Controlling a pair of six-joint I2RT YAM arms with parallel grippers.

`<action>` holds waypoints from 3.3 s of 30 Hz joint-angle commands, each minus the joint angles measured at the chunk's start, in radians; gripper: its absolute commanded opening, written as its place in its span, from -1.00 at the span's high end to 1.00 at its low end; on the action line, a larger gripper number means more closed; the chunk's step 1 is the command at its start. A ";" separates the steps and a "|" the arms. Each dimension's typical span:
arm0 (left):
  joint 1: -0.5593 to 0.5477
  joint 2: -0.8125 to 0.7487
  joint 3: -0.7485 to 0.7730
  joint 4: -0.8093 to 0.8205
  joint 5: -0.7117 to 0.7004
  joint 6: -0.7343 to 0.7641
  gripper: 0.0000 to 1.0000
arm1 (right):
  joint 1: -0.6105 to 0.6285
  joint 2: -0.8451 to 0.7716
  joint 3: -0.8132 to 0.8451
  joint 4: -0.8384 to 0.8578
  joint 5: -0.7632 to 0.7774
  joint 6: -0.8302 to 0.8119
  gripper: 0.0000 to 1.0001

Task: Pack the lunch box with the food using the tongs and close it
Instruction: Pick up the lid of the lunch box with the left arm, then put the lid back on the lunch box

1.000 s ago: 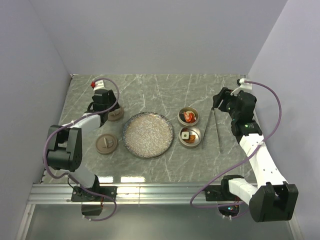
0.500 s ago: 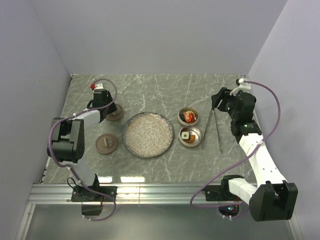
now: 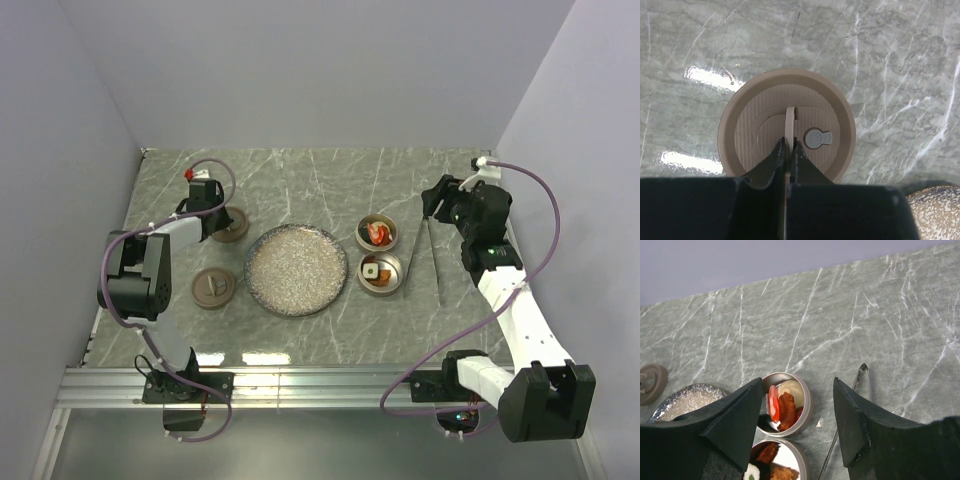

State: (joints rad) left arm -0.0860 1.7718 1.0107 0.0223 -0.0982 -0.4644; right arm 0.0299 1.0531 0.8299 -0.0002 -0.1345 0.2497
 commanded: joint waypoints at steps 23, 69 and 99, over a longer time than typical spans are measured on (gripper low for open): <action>-0.587 -0.175 0.330 -0.200 0.143 0.178 0.99 | -0.005 -0.188 -0.064 0.031 0.133 0.017 -0.38; -0.842 0.204 0.560 -0.262 0.354 0.190 0.99 | -0.008 -0.278 -0.095 0.012 0.168 0.017 -0.40; -0.819 0.238 0.510 -0.206 0.390 0.162 0.99 | -0.007 -0.277 -0.100 0.022 0.164 0.019 -0.40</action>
State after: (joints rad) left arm -0.9169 2.0205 1.5410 -0.2340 0.2726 -0.2920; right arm 0.0296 0.7834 0.7322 -0.0090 0.0196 0.2684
